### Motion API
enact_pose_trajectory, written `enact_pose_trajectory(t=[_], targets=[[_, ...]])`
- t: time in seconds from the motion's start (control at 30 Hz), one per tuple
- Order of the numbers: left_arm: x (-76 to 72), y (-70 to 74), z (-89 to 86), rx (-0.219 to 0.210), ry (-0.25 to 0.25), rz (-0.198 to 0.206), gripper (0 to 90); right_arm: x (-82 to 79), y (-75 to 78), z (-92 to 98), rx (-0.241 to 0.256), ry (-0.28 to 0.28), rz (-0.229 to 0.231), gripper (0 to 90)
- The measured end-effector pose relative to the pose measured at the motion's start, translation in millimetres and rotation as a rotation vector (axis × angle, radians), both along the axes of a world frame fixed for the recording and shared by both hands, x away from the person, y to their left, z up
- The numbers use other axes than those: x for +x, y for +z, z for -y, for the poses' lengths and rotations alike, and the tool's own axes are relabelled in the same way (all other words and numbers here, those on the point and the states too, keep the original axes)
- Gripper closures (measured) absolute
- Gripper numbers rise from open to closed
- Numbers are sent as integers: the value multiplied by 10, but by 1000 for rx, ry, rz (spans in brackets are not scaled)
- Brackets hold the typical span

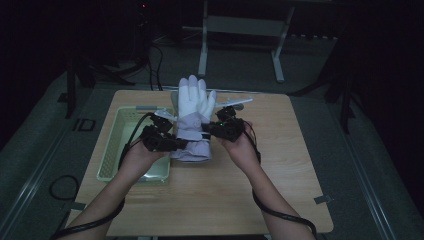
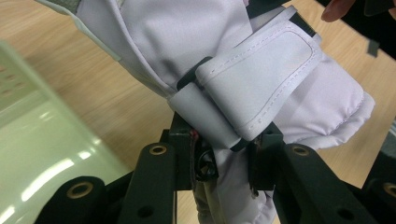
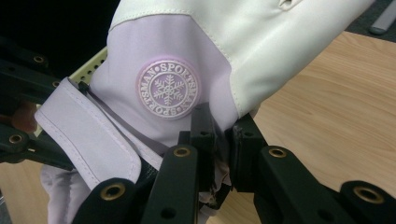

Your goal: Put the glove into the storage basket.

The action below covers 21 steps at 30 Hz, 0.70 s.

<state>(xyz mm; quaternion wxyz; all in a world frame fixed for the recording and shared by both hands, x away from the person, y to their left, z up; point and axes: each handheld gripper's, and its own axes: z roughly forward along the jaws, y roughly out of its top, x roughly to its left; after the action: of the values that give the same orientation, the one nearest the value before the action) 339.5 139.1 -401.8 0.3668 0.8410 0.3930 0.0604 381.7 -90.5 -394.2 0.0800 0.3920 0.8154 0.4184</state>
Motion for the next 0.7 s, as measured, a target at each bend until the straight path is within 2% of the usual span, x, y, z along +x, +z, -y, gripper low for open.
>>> enact_pose_trajectory(t=[0.37, 0.53, 0.7], targets=[[-101, 44, -457, 10, 33, 4, 690, -11, 40, -502, 10, 50, 1, 822], [-129, 6, -670, 2, 45, -5, 688, -12, 8, -688, 29, 61, -13, 822], [-156, -31, -843, 1, 60, -15, 687, -20, -27, -882, 11, 74, -15, 821]])
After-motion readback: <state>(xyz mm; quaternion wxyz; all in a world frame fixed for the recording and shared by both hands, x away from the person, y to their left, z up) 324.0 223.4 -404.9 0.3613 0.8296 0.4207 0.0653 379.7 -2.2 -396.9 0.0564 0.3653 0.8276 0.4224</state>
